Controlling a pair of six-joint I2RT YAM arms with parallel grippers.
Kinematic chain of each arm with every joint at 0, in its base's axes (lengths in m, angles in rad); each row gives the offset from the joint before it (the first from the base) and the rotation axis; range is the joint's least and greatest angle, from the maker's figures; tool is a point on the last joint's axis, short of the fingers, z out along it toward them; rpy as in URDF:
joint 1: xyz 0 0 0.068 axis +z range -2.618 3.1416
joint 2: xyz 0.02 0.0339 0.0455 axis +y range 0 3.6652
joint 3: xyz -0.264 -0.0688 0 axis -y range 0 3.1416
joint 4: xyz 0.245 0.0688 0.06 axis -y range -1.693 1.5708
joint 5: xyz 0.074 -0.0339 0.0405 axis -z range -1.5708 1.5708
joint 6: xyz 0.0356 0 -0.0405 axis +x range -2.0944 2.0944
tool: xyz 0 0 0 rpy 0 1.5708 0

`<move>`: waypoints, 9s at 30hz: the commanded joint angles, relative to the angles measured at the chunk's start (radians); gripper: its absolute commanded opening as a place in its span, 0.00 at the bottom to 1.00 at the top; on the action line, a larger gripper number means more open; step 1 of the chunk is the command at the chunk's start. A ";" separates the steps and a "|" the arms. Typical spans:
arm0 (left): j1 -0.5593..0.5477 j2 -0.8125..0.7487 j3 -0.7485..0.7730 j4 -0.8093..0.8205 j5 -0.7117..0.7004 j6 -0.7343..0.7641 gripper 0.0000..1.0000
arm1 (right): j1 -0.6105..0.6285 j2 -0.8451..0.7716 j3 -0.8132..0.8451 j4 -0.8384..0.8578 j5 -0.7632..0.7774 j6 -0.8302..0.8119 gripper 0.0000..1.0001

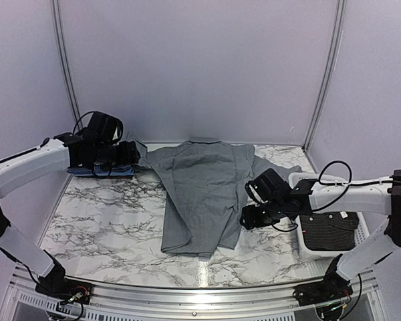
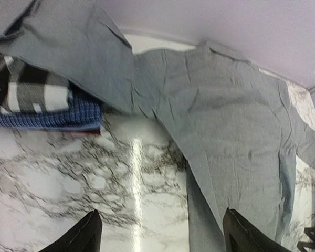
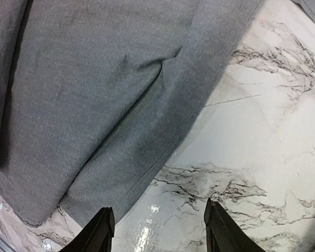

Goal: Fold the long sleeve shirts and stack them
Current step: Flatten out the crumpled shirt at the center of the board, then pick up the sleeve from the center of the board.

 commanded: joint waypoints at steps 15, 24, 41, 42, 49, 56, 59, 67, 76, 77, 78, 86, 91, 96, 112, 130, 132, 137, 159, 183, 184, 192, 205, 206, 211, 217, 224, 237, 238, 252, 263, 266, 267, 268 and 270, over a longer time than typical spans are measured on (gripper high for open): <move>-0.580 0.117 -0.129 0.019 -0.162 -0.243 0.76 | 0.134 -0.035 -0.077 0.027 0.053 0.138 0.50; -0.692 0.331 0.040 -0.062 -0.216 -0.233 0.70 | 0.134 -0.030 -0.077 0.022 0.063 0.130 0.50; -0.730 0.412 0.052 -0.124 -0.234 -0.278 0.35 | 0.138 -0.001 -0.067 0.044 0.035 0.107 0.50; -0.730 0.408 0.048 -0.124 -0.240 -0.280 0.29 | 0.139 0.002 -0.065 0.047 0.032 0.107 0.49; -0.722 0.333 -0.013 -0.123 -0.283 -0.310 0.00 | 0.181 0.065 -0.016 0.036 0.042 0.103 0.50; -0.702 0.242 -0.086 -0.122 -0.325 -0.331 0.00 | 0.228 0.129 0.032 0.017 0.057 0.119 0.50; -0.693 0.209 -0.110 -0.122 -0.333 -0.340 0.00 | 0.237 0.150 0.034 0.004 0.065 0.133 0.49; -0.646 0.090 -0.199 -0.125 -0.336 -0.342 0.00 | 0.270 0.220 0.031 -0.013 0.107 0.155 0.37; -0.554 -0.104 -0.335 -0.194 -0.295 -0.321 0.00 | 0.272 0.089 -0.008 -0.216 0.200 0.193 0.00; -0.546 -0.122 -0.346 -0.207 -0.286 -0.311 0.00 | 0.271 0.064 -0.019 -0.242 0.200 0.195 0.00; -0.540 -0.137 -0.357 -0.218 -0.278 -0.305 0.00 | 0.271 0.041 -0.029 -0.266 0.199 0.199 0.00; -0.531 -0.203 -0.479 -0.297 -0.174 -0.352 0.00 | 0.272 -0.111 -0.123 -0.358 0.111 0.241 0.00; -0.526 -0.294 -0.592 -0.313 -0.132 -0.446 0.00 | 0.271 -0.199 -0.126 -0.429 0.091 0.278 0.00; -0.527 -0.329 -0.651 -0.309 -0.096 -0.492 0.00 | 0.271 -0.216 -0.115 -0.452 0.085 0.284 0.00; -0.527 -0.325 -0.673 -0.298 -0.061 -0.474 0.05 | 0.271 -0.290 -0.223 -0.383 -0.080 0.252 0.04; -0.278 -0.278 -0.320 -0.317 -0.197 -0.208 0.69 | 0.243 -0.208 0.035 -0.273 0.071 0.146 0.66; -0.222 -0.256 -0.262 -0.315 -0.208 -0.170 0.71 | 0.224 -0.192 0.047 -0.225 0.062 0.125 0.69; -0.066 -0.158 -0.077 -0.291 -0.232 -0.046 0.71 | 0.154 -0.150 0.088 -0.122 0.039 0.060 0.73; 0.273 0.538 0.675 -0.159 -0.383 0.215 0.66 | 0.031 0.009 0.212 0.053 -0.032 -0.055 0.74; 0.370 0.734 0.791 -0.166 -0.349 0.263 0.54 | 0.029 0.067 0.242 0.050 -0.047 -0.050 0.74; 0.373 0.736 0.797 -0.165 -0.352 0.261 0.54 | 0.031 0.067 0.243 0.050 -0.048 -0.049 0.74; 0.390 0.747 0.838 -0.164 -0.381 0.261 0.37 | 0.029 0.071 0.240 0.050 -0.049 -0.048 0.74; 0.391 0.733 0.824 -0.170 -0.318 0.287 0.43 | 0.029 0.070 0.244 0.053 -0.046 -0.050 0.74; 0.390 0.732 0.818 -0.172 -0.321 0.285 0.44 | 0.029 0.072 0.245 0.052 -0.047 -0.050 0.74; 0.386 0.740 0.799 -0.176 -0.328 0.287 0.51 | 0.030 0.078 0.249 0.052 -0.051 -0.054 0.74; 0.384 0.760 0.798 -0.180 -0.336 0.288 0.55 | 0.030 0.077 0.245 0.052 -0.052 -0.051 0.74; 0.384 0.776 0.798 -0.183 -0.345 0.294 0.61 | 0.031 0.070 0.234 0.055 -0.051 -0.047 0.74; 0.388 0.781 0.815 -0.182 -0.513 0.295 0.39 | 0.029 0.072 0.229 0.058 -0.051 -0.045 0.74; 0.388 0.784 0.821 -0.182 -0.512 0.297 0.36 | 0.030 0.073 0.229 0.058 -0.052 -0.045 0.74; 0.393 0.797 0.848 -0.182 -0.486 0.308 0.00 | 0.030 0.080 0.235 0.058 -0.056 -0.045 0.74; 0.377 0.664 0.846 -0.183 -0.439 0.336 0.00 | 0.030 0.101 0.249 0.068 -0.048 -0.052 0.74; 0.357 0.605 0.827 -0.182 -0.384 0.339 0.00 | 0.029 0.107 0.254 0.074 -0.040 -0.051 0.74; 0.350 0.587 0.817 -0.181 -0.363 0.340 0.00 | 0.029 0.107 0.254 0.077 -0.035 -0.051 0.74; 0.343 0.566 0.805 -0.181 -0.335 0.339 0.00 | 0.030 0.107 0.255 0.079 -0.030 -0.051 0.74; 0.325 0.526 0.774 -0.182 -0.284 0.338 0.00 | 0.030 0.107 0.255 0.081 -0.016 -0.051 0.74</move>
